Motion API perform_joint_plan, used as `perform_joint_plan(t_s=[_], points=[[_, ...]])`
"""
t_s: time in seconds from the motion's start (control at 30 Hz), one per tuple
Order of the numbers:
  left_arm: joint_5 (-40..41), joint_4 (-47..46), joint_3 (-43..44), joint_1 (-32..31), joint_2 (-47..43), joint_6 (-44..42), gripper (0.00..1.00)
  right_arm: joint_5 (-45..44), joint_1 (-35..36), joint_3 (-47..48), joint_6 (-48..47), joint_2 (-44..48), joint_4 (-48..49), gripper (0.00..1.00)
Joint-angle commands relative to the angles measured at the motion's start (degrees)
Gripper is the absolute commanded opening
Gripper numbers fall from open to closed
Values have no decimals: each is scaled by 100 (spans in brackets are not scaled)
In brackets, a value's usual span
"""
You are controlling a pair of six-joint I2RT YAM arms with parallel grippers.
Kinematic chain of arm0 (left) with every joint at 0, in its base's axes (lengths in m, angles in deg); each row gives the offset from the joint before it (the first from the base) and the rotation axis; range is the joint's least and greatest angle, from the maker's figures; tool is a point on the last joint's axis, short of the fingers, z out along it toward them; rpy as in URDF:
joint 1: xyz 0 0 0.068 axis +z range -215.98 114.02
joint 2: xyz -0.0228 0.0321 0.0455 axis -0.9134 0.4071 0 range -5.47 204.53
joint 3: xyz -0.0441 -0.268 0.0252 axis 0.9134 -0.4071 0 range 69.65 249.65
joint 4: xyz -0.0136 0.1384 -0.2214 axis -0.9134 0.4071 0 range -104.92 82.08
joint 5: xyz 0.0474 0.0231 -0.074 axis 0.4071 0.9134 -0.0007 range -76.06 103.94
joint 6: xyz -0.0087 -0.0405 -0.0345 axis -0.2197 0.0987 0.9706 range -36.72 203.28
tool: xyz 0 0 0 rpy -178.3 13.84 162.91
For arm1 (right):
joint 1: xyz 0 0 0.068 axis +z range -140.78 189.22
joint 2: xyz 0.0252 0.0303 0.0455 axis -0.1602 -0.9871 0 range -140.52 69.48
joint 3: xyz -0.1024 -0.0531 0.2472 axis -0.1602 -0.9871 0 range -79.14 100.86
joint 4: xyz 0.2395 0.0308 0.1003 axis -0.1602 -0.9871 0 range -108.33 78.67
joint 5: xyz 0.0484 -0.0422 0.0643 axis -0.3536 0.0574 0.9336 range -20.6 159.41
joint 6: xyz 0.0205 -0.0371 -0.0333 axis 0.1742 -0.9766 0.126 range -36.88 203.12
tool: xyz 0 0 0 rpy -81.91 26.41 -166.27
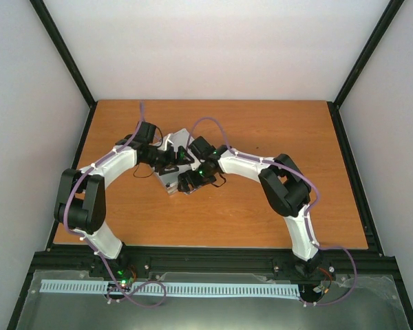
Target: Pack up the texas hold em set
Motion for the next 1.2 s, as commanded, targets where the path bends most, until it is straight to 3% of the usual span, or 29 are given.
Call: perform_joint_plan(t_s=[0.0,0.33,0.6,0.77,1.17], points=[[-29,-70,19,2,92,13,100,-220,-15,-106,-4,-90,-133,100],[26,-65,-28,-2,44,-14,100,1838,-561,-106,-5,-52,-401,100],[35,-113,-99,-2,37,-2,100,3337,-964,332,-163,-540,-719,100],[57,-113,-139,2,27,2,100,3176,-964,377,-255,-525,-823,100],[146,-321,-79,-2,93,193,100,1759,-910,267,-307,-223,-728,100]])
